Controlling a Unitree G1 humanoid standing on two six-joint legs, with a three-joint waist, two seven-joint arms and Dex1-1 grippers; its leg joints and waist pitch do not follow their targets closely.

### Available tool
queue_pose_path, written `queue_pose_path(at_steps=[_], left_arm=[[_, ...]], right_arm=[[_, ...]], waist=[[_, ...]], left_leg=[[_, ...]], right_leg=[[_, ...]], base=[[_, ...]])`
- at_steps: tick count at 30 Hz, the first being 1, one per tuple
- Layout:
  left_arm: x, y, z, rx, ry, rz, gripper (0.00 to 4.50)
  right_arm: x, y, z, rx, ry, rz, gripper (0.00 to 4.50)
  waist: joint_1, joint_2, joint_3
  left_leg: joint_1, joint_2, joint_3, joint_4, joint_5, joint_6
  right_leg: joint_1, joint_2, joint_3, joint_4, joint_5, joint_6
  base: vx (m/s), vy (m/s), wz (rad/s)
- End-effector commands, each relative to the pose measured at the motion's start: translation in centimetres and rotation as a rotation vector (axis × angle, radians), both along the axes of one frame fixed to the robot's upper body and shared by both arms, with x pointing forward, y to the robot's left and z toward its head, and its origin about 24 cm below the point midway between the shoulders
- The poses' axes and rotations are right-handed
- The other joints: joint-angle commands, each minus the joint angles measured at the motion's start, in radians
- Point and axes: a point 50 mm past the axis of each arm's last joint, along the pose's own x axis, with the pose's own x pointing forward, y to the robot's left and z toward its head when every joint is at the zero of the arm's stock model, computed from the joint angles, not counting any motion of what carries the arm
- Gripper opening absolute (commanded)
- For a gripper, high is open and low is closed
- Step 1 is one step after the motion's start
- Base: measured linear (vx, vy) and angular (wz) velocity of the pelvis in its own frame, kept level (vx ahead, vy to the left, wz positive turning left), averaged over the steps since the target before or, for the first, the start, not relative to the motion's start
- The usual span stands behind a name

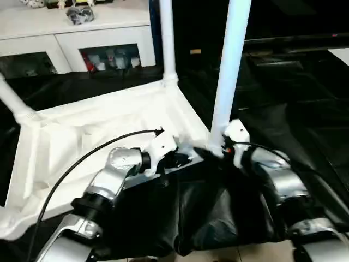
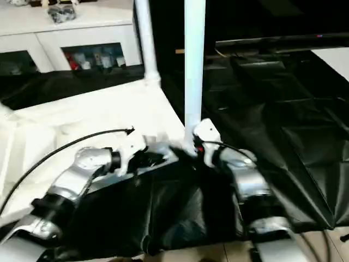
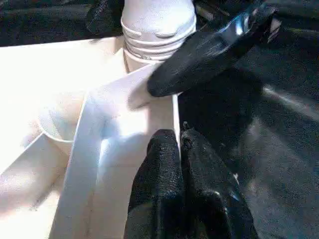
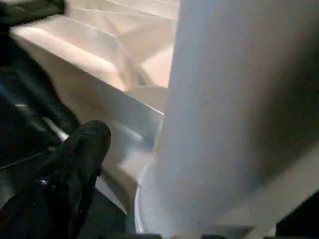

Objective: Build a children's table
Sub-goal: Rotate leg to tighten

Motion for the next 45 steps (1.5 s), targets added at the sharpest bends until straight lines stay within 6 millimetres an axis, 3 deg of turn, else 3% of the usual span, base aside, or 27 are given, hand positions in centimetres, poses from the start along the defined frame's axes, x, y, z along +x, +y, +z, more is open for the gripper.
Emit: queue_pose_path(at_steps=[1, 5, 6, 18, 24, 31, 35, 36, 37, 39, 42, 43, 44, 45], left_arm=[[-0.3, -0.4, 1.1, -0.03, -0.046, -0.077, 0.0], [-0.7, -0.1, 1.2, -0.035, -0.021, -0.119, 0.0], [-0.8, 0.1, 1.2, -0.032, -0.016, -0.13, 0.0], [-1.1, 1.0, 1.2, -0.014, 0.004, -0.154, 0.0], [-1.1, 1.1, 1.2, -0.009, 0.009, -0.158, 0.0], [-0.4, 0.4, 1.1, -0.01, -0.007, -0.078, 0.0], [0.9, -0.7, 1.2, -0.018, -0.027, 0.038, 0.0], [1.2, -1.2, 1.3, -0.022, -0.036, 0.067, 0.0], [1.7, -1.9, 1.4, -0.025, -0.051, 0.114, 0.0], [2.1, -2.4, 1.5, -0.022, -0.064, 0.165, 0.0], [2.5, -3.1, 1.6, -0.018, -0.074, 0.206, 0.0], [2.5, -3.3, 1.6, -0.019, -0.073, 0.22, 0.0], [2.5, -3.3, 1.6, -0.019, -0.073, 0.22, 0.0], [2.5, -3.9, 1.6, -0.02, -0.075, 0.223, 0.0]], right_arm=[[-0.7, 0.5, 0.5, 0.018, 0.024, 0.129, 4.45], [-1.3, 0.2, 0.6, 0.001, 0.048, 0.211, 4.45], [-1.7, -0.1, 0.4, -0.012, 0.083, 0.254, 4.18], [-2.6, -0.6, 0.2, -0.031, 0.177, 0.363, 3.47], [-2.7, -0.6, 0.3, -0.022, 0.189, 0.375, 2.89], [-3.2, 0.3, -0.3, 0.042, 0.217, 0.35, 2.69], [-2.9, 1.7, -1.6, 0.057, 0.215, 0.237, 2.68], [-2.7, 2.2, -2.0, 0.059, 0.207, 0.181, 2.67], [-2.2, 3.1, -2.6, 0.058, 0.201, 0.084, 2.67], [-1.7, 3.9, -3.1, 0.051, 0.195, -0.001, 2.67], [-1.1, 5.3, -3.5, 0.068, 0.203, -0.115, 2.66], [-0.9, 5.9, -3.5, 0.075, 0.199, -0.149, 2.66], [-0.9, 5.9, -3.5, 0.075, 0.199, -0.149, 2.66], [-0.5, 7.5, -3.3, 0.101, 0.202, -0.216, 2.66]], waist=[[0.003, -0.017, -0.062], [0.012, -0.018, -0.063], [0.012, -0.018, -0.062], [0.02, -0.019, -0.062], [0.027, -0.018, -0.064], [0.034, -0.019, -0.063], [0.035, -0.018, -0.059], [0.029, -0.019, -0.054], [0.025, -0.011, -0.05], [0.013, -0.017, -0.048], [-0.005, -0.016, -0.043], [-0.007, -0.007, -0.042], [-0.017, -0.013, -0.037], [-0.021, -0.012, -0.039]], left_leg=[[0.016, 0.064, -0.029, -0.063, -0.154, 0.12], [0.016, 0.065, -0.029, -0.062, -0.14, 0.126], [0.015, 0.064, -0.029, -0.062, -0.139, 0.127], [0.018, 0.064, -0.029, -0.063, -0.142, 0.111], [0.018, 0.065, -0.03, -0.061, -0.127, 0.117], [0.02, 0.066, -0.028, -0.061, -0.133, 0.106], [0.025, 0.064, -0.03, -0.067, -0.178, 0.076], [0.025, 0.063, -0.031, -0.071, -0.2, 0.062], [0.03, 0.06, -0.032, -0.074, -0.235, 0.04], [0.032, 0.057, -0.037, -0.079, -0.275, 0.007], [0.035, 0.056, -0.041, -0.083, -0.338, -0.007], [0.037, 0.056, -0.043, -0.084, -0.349, -0.01], [0.036, 0.053, -0.045, -0.086, -0.384, -0.014], [0.041, 0.054, -0.047, -0.087, -0.401, -0.017]], right_leg=[[0.05, -0.073, 0.043, -0.068, -0.116, -0.253], [0.049, -0.075, 0.044, -0.067, -0.109, -0.253], [0.048, -0.073, 0.043, -0.067, -0.111, -0.252], [0.047, -0.073, 0.044, -0.068, -0.129, -0.247], [0.047, -0.073, 0.044, -0.065, -0.11, -0.249], [0.045, -0.074, 0.045, -0.068, -0.128, -0.243], [0.042, -0.075, 0.045, -0.079, -0.221, -0.221], [0.042, -0.075, 0.045, -0.084, -0.259, -0.212], [0.037, -0.076, 0.045, -0.092, -0.321, -0.197], [0.039, -0.078, 0.044, -0.098, -0.39, -0.176], [0.035, -0.079, 0.043, -0.11, -0.462, -0.152], [0.033, -0.081, 0.043, -0.11, -0.473, -0.149], [0.033, -0.078, 0.04, -0.115, -0.506, -0.14], [0.031, -0.08, 0.041, -0.119, -0.526, -0.128]], base=[[0.0, 0.0, 0.0], [0.0, 0.0, 0.0], [0.0, 0.0, 0.0], [0.0, 0.0, 0.0], [0.0, 0.0, 0.0], [0.0, 0.0, 0.0], [0.0, 0.0, 0.0], [0.0, 0.0, 0.0], [0.0, 0.0, 0.0], [0.0, 0.0, 0.0], [0.0, 0.0, 0.0], [0.0, 0.0, 0.0], [0.0, 0.0, 0.0], [0.0, 0.0, 0.0]])
